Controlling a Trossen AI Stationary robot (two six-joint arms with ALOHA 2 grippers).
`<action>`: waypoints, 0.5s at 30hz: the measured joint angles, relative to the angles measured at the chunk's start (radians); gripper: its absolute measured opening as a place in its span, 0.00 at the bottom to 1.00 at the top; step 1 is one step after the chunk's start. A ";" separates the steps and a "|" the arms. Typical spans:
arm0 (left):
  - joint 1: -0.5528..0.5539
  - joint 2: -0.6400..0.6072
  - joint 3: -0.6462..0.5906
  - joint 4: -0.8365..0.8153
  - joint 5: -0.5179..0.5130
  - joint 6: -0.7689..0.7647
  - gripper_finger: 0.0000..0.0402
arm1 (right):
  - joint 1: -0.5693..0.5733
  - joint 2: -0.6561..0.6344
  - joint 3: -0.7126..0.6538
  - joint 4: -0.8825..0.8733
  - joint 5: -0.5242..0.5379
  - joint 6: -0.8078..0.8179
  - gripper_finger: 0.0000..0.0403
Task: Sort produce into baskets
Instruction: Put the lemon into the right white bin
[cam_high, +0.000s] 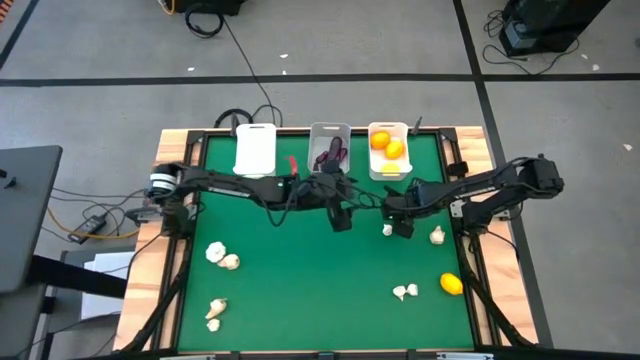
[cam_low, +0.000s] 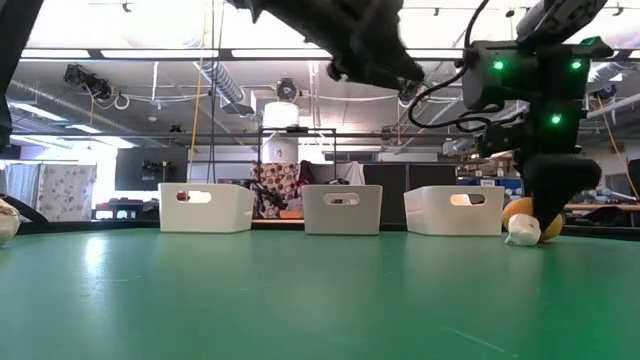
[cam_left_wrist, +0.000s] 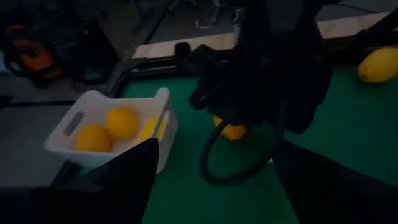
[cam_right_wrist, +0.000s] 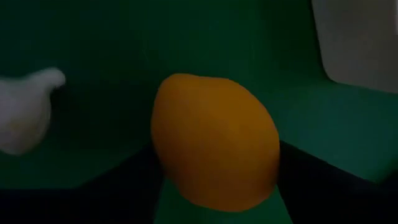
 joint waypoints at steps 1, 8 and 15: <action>0.000 -0.026 -0.029 -0.004 -0.007 -0.003 0.79 | 0.000 -0.001 0.004 0.003 -0.001 0.012 0.67; 0.023 -0.255 -0.311 0.153 -0.030 -0.044 0.70 | 0.000 -0.089 0.050 0.014 -0.050 0.028 0.69; 0.037 -0.478 -0.516 0.328 -0.081 -0.086 0.66 | -0.050 -0.207 0.132 0.136 0.035 -0.021 0.69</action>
